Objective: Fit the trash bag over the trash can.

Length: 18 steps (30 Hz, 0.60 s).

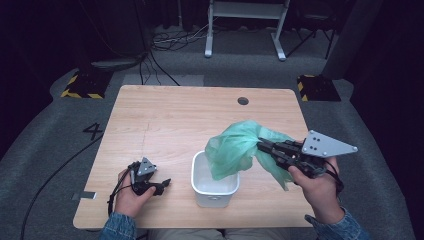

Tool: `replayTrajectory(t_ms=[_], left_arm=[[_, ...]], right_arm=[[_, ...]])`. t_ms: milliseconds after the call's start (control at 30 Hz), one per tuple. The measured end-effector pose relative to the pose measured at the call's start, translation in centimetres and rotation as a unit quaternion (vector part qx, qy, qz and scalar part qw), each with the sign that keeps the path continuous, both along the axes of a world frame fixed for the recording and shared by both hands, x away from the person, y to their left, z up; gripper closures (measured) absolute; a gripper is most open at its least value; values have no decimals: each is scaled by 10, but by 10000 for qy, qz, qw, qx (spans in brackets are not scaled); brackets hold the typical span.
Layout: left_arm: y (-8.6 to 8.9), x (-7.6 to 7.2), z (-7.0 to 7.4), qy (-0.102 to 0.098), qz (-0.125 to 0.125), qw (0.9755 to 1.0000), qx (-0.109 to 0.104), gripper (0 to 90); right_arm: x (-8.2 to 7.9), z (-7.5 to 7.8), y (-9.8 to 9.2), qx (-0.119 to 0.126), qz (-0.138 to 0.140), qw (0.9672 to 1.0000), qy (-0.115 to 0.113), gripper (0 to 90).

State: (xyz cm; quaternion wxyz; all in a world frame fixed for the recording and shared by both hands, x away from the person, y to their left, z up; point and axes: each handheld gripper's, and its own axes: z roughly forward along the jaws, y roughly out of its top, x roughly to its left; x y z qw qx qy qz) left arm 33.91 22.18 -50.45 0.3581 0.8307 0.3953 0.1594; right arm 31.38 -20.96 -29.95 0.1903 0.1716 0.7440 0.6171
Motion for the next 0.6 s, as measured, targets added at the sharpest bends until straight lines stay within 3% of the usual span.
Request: replayTrajectory(t_ms=[600], left_arm=[[0,0,0,-1,0,10000,-1,229]], right_arm=[[7,-32,35,-522,329,9973,409,890]])
